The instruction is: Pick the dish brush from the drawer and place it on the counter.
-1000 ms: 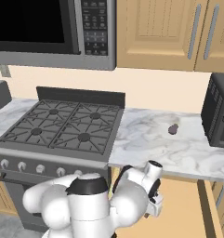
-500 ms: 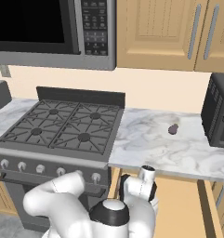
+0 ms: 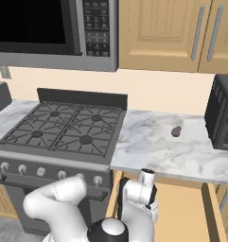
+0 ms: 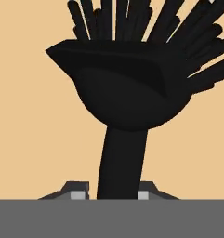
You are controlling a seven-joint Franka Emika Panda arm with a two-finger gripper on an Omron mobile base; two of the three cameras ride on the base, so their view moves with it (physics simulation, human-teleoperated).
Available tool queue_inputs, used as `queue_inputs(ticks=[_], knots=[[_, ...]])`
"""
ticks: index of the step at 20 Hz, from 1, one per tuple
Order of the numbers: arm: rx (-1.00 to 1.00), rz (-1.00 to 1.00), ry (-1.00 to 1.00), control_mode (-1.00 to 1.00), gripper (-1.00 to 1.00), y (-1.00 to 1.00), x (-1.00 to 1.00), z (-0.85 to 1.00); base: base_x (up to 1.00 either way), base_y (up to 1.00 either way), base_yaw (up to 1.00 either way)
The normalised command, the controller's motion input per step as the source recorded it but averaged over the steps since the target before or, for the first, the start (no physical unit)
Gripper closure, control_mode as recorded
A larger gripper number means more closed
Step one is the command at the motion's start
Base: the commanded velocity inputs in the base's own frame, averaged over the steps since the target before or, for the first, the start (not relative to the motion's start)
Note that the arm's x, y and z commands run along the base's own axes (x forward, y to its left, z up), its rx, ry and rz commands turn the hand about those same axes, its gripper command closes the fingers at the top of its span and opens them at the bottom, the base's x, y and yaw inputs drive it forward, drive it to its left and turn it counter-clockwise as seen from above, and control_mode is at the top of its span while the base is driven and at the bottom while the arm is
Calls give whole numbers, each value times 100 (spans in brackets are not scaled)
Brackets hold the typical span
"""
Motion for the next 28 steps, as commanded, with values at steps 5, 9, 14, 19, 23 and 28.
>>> queue_inputs(ticks=[5, 9, 14, 19, 23, 28], knots=[[1, 7, -16, -100, 100, 3, -91, 38, 0, 0, 0], [11, 4, -23, -100, 100, 0, -60, 100, 0, 0, 0], [11, 3, -28, -100, 100, 0, -23, 100, 0, 0, 0], [7, 0, -23, -100, 100, 0, 13, 100, 0, 0, 0], [12, 0, -14, -100, 100, -3, 36, 100, 0, 0, 0], [19, 3, -7, -100, 100, -41, 55, 100, 0, 0, 0]])
